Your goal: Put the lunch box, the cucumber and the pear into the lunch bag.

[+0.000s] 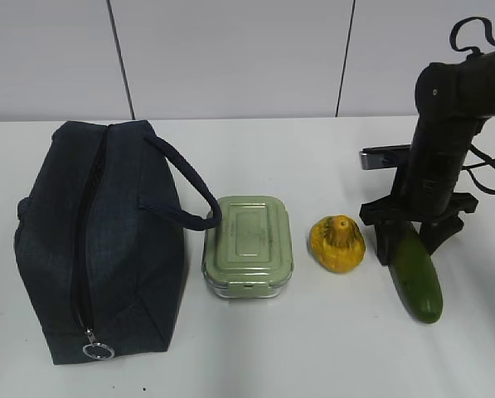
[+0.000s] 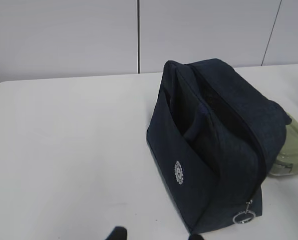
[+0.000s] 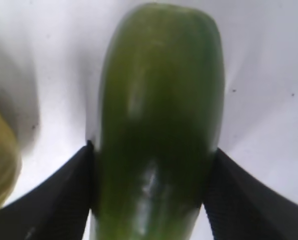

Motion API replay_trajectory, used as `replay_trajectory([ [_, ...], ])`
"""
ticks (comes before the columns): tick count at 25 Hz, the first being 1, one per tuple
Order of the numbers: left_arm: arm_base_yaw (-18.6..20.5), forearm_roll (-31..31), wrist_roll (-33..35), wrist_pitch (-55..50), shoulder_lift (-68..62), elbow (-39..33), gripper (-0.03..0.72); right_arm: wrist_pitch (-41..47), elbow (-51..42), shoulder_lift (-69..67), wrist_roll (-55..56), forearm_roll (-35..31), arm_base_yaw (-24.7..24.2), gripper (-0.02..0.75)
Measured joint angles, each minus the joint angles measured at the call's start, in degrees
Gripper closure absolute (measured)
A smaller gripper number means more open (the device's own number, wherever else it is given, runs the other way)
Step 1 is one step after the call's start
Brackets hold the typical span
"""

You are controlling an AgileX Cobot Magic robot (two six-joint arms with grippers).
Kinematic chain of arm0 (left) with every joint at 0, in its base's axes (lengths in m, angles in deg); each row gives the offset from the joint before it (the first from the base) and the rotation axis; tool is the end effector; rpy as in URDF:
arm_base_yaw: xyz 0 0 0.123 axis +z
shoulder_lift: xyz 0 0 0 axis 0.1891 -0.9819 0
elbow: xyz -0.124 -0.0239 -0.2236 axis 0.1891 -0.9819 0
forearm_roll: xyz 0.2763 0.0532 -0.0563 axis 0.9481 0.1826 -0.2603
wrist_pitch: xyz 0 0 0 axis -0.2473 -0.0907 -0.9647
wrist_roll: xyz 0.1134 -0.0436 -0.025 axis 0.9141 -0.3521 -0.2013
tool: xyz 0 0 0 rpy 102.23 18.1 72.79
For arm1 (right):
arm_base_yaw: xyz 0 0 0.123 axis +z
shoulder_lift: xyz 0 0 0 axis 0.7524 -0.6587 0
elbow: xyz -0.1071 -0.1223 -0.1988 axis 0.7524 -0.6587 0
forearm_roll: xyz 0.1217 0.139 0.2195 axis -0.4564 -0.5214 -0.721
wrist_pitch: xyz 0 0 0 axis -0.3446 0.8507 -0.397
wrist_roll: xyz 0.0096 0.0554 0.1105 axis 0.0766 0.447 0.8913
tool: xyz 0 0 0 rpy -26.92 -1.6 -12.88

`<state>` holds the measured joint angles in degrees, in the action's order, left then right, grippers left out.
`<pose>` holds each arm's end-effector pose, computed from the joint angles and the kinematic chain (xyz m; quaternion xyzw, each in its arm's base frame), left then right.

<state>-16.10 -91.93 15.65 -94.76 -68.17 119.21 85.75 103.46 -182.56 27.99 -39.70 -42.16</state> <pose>0.0749 -0.0153 0.2833 0.0950 0.8492 -0.0291 0.5186 0.4088 0.0566 0.0511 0.0754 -0.9958 -0.0348 0.0382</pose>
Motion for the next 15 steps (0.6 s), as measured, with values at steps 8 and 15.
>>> replay_trajectory([
  [8, 0.0, 0.0, 0.0, 0.0, 0.0, 0.0, 0.450, 2.3, 2.4, -0.2, 0.0, 0.4, 0.0, 0.311],
  [15, 0.0, 0.0, 0.0, 0.0, 0.0, 0.0, 0.450, 7.4, 9.5, -0.2, -0.1, 1.0, 0.0, 0.311],
])
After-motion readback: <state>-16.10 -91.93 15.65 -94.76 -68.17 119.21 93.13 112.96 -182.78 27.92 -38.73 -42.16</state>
